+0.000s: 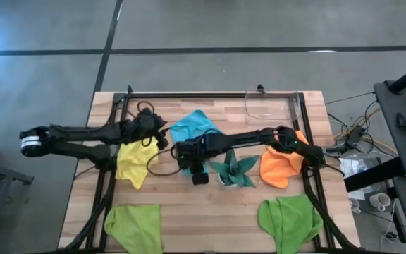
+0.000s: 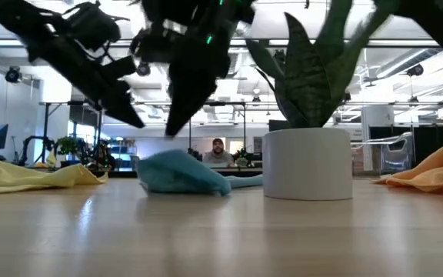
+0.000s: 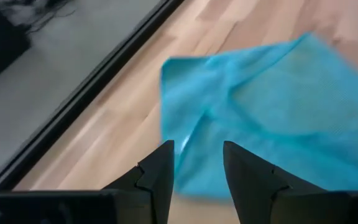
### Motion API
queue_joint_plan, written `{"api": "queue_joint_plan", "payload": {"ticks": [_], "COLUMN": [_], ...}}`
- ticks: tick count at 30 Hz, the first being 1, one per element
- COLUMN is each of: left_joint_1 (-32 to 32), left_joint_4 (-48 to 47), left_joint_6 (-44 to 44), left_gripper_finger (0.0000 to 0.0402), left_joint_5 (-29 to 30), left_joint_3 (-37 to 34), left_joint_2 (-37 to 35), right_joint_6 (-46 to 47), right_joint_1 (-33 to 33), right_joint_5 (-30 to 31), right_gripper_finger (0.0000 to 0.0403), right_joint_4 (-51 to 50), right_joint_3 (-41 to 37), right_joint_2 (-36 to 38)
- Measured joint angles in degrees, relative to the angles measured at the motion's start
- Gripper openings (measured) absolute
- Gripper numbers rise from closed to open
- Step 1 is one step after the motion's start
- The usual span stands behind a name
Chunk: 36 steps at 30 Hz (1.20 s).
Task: Fold microfiber towels
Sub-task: Fold the blue microfiber cloth
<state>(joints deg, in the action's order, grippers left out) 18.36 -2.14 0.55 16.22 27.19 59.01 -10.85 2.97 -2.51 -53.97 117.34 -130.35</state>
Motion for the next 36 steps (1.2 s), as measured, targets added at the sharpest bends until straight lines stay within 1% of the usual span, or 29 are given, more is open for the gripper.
{"api": "queue_joint_plan", "payload": {"ticks": [2, 4, 7, 9, 11, 12, 14, 15, 18, 21, 23, 26, 28, 30, 32, 33, 36], "left_joint_1": [1.74, 3.45, 5.58, 6.5, 7.26, 7.58, 7.84, 7.84, 7.82, 7.82, 7.75, 7.82, 7.8, 7.79, 7.66, 7.64, 7.62], "left_joint_4": [3.97, 4.52, 2.4, 1.67, 1.49, 1.65, 1.39, 1.02, -1.51, -3.93, -8.56, -20.64, -27.44, -33.27, -36.64, -37.26, -34.68], "left_joint_6": [1.75, 4.05, 8.86, 12.51, 14.82, 15.11, 15.03, 14.98, 14.81, 14.37, 12.7, 8.22, 3.91, -1.02, -4.57, -5.79, -8.01], "left_gripper_finger": [0.0123, 0.0123, 0.0123, 0.0123, 0.0123, 0.0123, 0.0123, 0.0123, 0.0123, 0.0123, 0.0123, 0.0123, 0.0123, 0.0123, 0.0123, 0.0123, 0.0123], "left_joint_5": [-2.98, -4.16, -4.79, -5.93, -8.87, -10.63, -13.77, -14.26, -12.84, -9.55, -6.96, -4.84, -3.58, -3.4, -3.37, -3.51, -2.6], "left_joint_3": [0.75, 3.21, 9.76, 14.39, 18.41, 20.22, 22.89, 23.88, 25.64, 26.78, 27.09, 26.5, 26.16, 25.34, 23.19, 22.01, 19.81], "left_joint_2": [3.24, 7.61, 15.58, 21.42, 27.08, 29.79, 34.78, 37.05, 42.78, 45.71, 46.42, 44.46, 41.72, 37.97, 34.01, 31.69, 24.45], "right_joint_6": [-0.3, -0.09, 1.21, 1.12, 0.69, 0.83, 2.38, 3.2, 3.55, 0.31, -0.8, -1.88, -3.78, -5.9, -7.19, -7.53, -7.63], "right_joint_1": [-0.75, -2.05, -4.47, -6.09, -7.91, -8.93, -11.03, -11.92, -13.66, -13.76, -13.7, -13.73, -14.06, -14.52, -15.17, -15.54, -16.56], "right_joint_5": [2.09, 3.4, 4.36, 6.15, 8.62, 8.8, 8.24, 8.13, 8.29, 7.24, 5.72, 5.44, 7.61, 11.94, 17.15, 19.35, 21.62], "right_gripper_finger": [0.0151, 0.0172, 0.0205, 0.0224, 0.0238, 0.0242, 0.025, 0.0253, 0.0255, 0.0254, 0.0254, 0.0258, 0.026, 0.026, 0.026, 0.026, 0.026], "right_joint_4": [-1.07, -0.85, 4.26, 9.07, 15.11, 17.44, 19.7, 19.73, 19.79, 20.21, 19.78, 16.52, 11.29, 6.8, 1.94, 1.04, 0.23], "right_joint_3": [-1.6, -5.58, -13.46, -18.42, -22.25, -23.58, -25.19, -25.44, -25.51, -24.43, -23.73, -22.52, -21.74, -20.86, -20.51, -19.77, -17.74], "right_joint_2": [2.64, 5.43, 8.94, 10.86, 11.99, 12.09, 11.18, 10.45, 7.86, 5.79, 4.42, 3.43, 3.46, 3.52, 4.54, 5.07, 8.12]}}
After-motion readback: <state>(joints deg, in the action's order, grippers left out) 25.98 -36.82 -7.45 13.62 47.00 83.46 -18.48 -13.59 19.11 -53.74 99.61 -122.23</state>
